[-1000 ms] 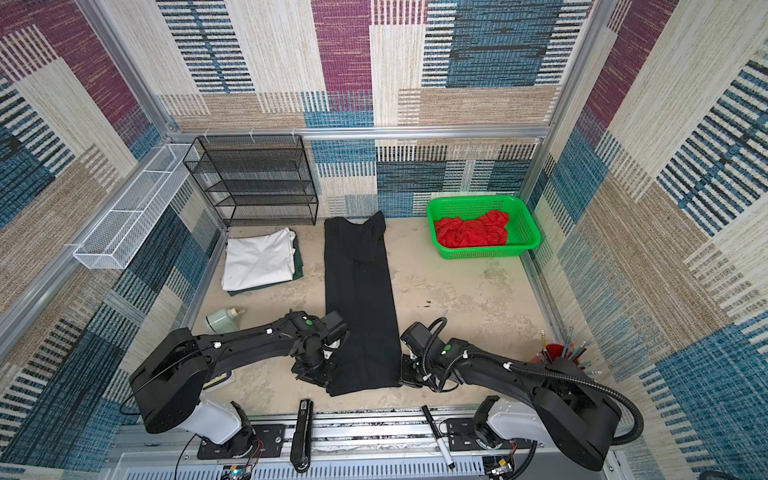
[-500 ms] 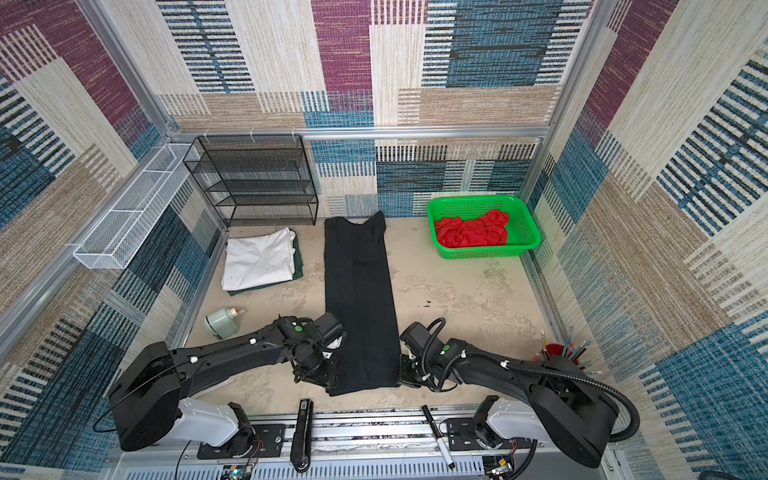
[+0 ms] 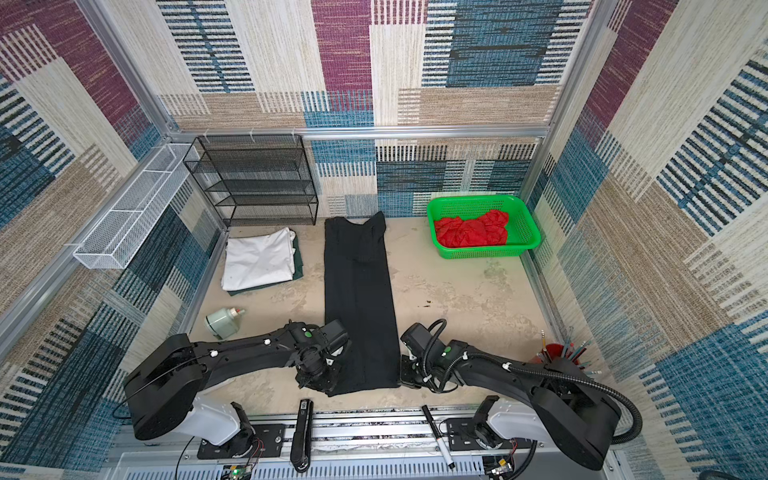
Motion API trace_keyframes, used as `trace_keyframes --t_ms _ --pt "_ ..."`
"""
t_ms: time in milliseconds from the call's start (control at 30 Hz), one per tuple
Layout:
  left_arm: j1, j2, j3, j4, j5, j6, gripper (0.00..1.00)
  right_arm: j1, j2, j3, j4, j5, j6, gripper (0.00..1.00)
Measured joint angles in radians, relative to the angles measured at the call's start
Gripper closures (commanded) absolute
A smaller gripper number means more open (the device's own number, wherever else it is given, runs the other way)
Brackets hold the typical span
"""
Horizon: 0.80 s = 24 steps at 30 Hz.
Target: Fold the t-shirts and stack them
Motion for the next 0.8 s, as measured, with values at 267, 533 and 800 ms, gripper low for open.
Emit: trace_keyframes --t_ms 267,533,800 --pt "0.000 -0.042 -0.036 -0.021 -0.018 -0.002 0.99 0.000 -0.033 -0.019 -0.003 0.000 0.016 0.97" --pt "0.000 -0.054 -0.046 -0.005 0.008 0.004 0.74 0.000 -0.091 -0.033 -0.012 0.001 0.032 0.78" --pt "0.000 -0.182 -0.064 -0.021 0.021 0.002 0.63 0.000 -0.087 -0.034 -0.003 0.007 0.042 0.67"
